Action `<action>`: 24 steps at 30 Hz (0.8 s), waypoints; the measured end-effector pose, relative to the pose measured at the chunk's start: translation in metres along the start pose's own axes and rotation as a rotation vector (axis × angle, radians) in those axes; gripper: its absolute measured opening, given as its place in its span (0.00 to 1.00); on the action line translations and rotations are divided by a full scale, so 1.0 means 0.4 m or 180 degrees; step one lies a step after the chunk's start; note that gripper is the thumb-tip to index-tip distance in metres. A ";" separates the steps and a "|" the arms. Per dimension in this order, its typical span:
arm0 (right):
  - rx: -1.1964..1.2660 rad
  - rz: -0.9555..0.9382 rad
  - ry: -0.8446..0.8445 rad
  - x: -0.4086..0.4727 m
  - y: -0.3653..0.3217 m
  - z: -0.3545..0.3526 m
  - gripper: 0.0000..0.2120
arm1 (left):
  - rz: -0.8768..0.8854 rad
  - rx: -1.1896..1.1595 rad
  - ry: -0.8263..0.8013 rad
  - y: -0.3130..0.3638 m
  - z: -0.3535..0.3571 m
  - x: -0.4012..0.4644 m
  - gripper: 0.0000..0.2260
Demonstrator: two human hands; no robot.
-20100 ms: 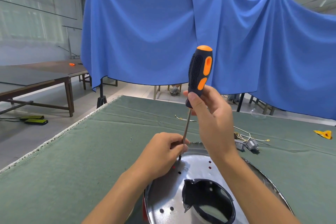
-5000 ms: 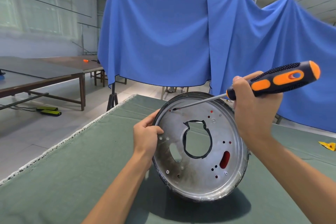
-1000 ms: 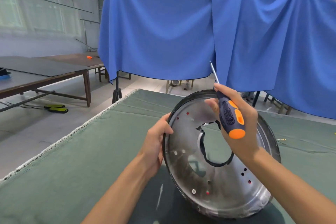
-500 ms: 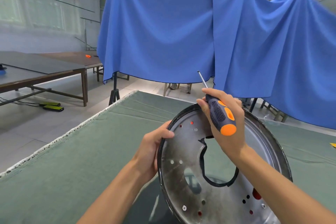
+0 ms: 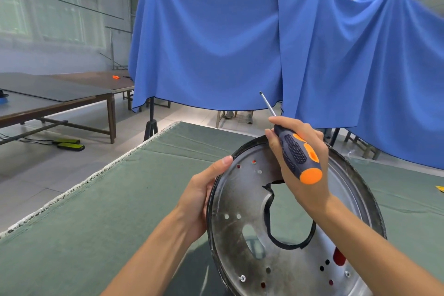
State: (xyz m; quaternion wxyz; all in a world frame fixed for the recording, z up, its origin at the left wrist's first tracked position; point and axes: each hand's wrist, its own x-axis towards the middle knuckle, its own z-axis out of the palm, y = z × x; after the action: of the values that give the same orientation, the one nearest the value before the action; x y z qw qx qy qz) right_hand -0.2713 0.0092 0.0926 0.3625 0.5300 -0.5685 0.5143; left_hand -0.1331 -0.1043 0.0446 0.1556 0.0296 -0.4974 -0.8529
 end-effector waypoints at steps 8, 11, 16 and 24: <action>0.0416 0.0263 -0.0017 0.009 -0.012 -0.005 0.09 | -0.0065 -0.0040 0.0233 -0.011 -0.004 0.013 0.20; 0.0581 0.0454 0.0025 0.026 -0.042 -0.010 0.07 | -0.0060 -0.0392 0.0508 -0.022 -0.010 0.026 0.21; 0.0769 0.0992 -0.0175 0.053 -0.107 -0.023 0.11 | -0.0019 -0.0991 0.1040 -0.041 -0.036 0.041 0.30; 0.1436 0.1132 0.0148 0.048 -0.181 -0.053 0.05 | 0.0075 -0.0991 0.1106 -0.045 -0.066 0.036 0.16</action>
State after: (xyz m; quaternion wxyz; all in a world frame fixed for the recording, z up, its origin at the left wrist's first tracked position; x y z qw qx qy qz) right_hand -0.2069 0.0321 0.1300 0.1526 0.4772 -0.5152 0.6954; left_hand -0.1455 -0.1223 0.0172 0.2515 0.1458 -0.3259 -0.8996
